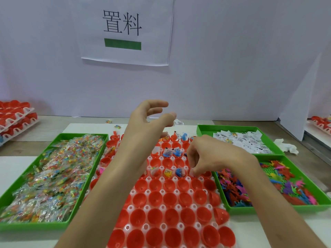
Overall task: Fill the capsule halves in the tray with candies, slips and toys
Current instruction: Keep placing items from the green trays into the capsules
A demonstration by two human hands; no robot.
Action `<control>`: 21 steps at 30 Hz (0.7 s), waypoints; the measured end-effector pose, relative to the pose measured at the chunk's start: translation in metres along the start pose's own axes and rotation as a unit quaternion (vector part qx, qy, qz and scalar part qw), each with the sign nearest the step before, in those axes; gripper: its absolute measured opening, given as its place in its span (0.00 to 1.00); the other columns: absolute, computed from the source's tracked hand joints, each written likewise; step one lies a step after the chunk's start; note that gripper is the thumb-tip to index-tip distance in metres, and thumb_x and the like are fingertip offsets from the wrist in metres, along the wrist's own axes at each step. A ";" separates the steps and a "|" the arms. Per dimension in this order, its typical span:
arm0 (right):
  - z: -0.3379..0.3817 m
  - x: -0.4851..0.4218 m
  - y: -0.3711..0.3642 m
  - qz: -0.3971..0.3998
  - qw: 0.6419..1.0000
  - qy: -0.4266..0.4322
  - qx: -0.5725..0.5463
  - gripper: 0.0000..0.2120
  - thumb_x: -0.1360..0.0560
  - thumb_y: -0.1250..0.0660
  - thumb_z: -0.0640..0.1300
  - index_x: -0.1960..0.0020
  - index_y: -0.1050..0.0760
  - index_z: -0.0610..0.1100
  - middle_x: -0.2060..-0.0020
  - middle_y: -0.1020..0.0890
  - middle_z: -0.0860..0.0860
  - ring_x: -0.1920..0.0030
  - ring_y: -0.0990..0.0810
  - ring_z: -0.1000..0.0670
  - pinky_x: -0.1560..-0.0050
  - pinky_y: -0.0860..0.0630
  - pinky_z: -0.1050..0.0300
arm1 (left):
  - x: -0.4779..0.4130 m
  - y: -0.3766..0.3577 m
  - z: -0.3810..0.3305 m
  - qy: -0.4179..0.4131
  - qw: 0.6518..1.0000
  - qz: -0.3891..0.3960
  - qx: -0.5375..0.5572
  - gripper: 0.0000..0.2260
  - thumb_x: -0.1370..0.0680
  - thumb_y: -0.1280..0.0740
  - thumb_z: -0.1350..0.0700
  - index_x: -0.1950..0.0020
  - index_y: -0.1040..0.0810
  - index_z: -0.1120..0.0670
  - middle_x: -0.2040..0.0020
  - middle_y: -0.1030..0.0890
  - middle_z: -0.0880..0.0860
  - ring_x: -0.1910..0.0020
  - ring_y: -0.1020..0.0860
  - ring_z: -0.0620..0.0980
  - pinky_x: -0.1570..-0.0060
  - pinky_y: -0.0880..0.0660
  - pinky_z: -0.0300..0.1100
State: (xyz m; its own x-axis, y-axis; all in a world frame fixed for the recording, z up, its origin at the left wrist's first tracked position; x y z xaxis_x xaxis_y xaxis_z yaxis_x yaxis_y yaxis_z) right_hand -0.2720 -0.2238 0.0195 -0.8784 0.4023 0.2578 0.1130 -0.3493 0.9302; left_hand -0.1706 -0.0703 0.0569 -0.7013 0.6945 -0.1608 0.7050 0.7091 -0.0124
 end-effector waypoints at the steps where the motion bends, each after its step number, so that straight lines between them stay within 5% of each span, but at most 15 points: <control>1: 0.000 -0.001 -0.001 0.004 1.000 0.001 0.004 0.06 0.34 0.22 0.40 0.65 0.19 0.46 0.69 0.16 0.53 0.66 0.16 0.54 0.62 0.17 0.57 | 0.000 0.000 0.000 0.000 1.000 -0.001 -0.001 0.11 0.22 0.29 0.55 0.40 0.22 0.47 0.38 0.22 0.50 0.53 0.15 0.45 0.51 0.19 0.43; 10: -0.009 -0.004 -0.003 0.005 1.000 0.002 -0.023 0.05 0.32 0.20 0.46 0.63 0.15 0.48 0.70 0.17 0.61 0.67 0.18 0.61 0.66 0.26 0.65 | -0.001 0.003 -0.003 -0.009 1.000 -0.022 0.005 0.11 0.21 0.30 0.53 0.39 0.23 0.48 0.38 0.21 0.50 0.52 0.15 0.45 0.51 0.19 0.42; 21: -0.015 0.000 0.006 0.030 0.996 0.027 -0.075 0.05 0.30 0.21 0.47 0.60 0.17 0.48 0.69 0.16 0.57 0.70 0.18 0.59 0.68 0.26 0.69 | -0.007 0.018 -0.005 -0.010 1.000 -0.022 -0.018 0.10 0.22 0.29 0.54 0.41 0.21 0.48 0.38 0.20 0.52 0.52 0.15 0.46 0.52 0.20 0.44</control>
State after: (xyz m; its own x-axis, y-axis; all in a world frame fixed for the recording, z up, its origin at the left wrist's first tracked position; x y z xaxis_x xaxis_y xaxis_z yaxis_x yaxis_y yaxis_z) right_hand -0.2781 -0.2386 0.0207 -0.8968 0.3316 0.2930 0.0985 -0.4959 0.8628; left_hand -0.1535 -0.0612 0.0624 -0.7292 0.6601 -0.1804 0.6690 0.7431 0.0150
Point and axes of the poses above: each hand's wrist, its own x-axis away from the middle knuckle, its own y-axis out of the back of the hand, z = x × y, the point moved 1 cm from there along -x, towards the middle knuckle
